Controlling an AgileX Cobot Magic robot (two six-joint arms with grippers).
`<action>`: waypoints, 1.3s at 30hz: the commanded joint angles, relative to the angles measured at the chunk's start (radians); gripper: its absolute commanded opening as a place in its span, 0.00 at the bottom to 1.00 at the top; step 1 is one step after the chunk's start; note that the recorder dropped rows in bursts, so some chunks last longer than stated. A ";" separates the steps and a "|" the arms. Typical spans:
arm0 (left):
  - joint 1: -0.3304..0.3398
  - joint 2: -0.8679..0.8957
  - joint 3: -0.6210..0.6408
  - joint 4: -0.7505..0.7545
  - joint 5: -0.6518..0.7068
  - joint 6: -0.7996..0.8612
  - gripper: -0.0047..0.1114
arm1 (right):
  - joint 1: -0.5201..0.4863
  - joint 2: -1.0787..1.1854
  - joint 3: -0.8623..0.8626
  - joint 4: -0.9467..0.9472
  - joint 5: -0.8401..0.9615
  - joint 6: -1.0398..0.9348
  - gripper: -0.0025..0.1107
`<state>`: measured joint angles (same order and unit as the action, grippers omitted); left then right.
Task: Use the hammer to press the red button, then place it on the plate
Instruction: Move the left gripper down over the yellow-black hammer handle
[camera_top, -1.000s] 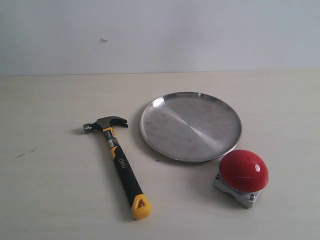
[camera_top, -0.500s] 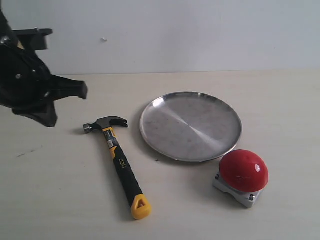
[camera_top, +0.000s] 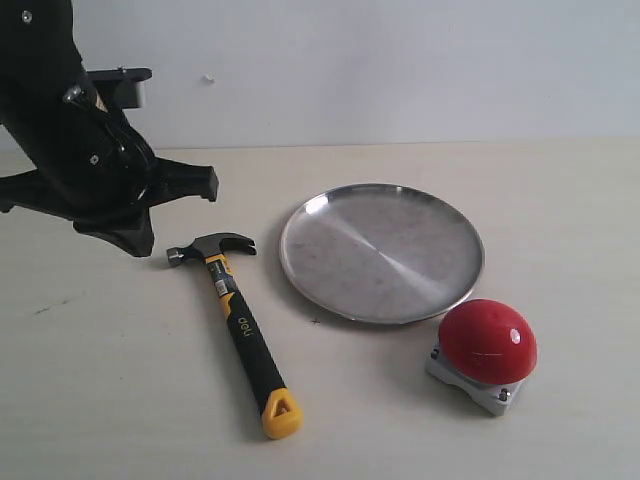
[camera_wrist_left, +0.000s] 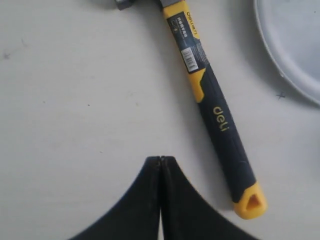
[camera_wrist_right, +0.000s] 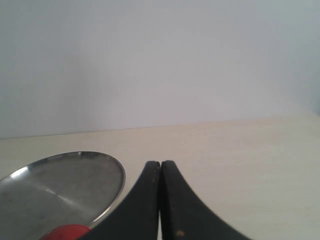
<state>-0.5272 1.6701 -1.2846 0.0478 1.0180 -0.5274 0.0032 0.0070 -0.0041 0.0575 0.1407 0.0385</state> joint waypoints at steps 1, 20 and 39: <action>-0.004 0.001 -0.006 -0.183 -0.004 -0.243 0.04 | -0.006 -0.007 0.004 -0.004 -0.009 0.001 0.02; -0.004 0.001 -0.006 -0.244 -0.004 -0.236 0.04 | -0.006 -0.007 0.004 -0.002 -0.009 0.001 0.02; -0.004 0.001 -0.006 -0.244 -0.004 -0.236 0.04 | -0.006 -0.007 0.004 -0.003 -0.009 0.001 0.02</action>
<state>-0.5289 1.6701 -1.2863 -0.1911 1.0180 -0.7597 0.0032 0.0070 -0.0041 0.0575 0.1407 0.0385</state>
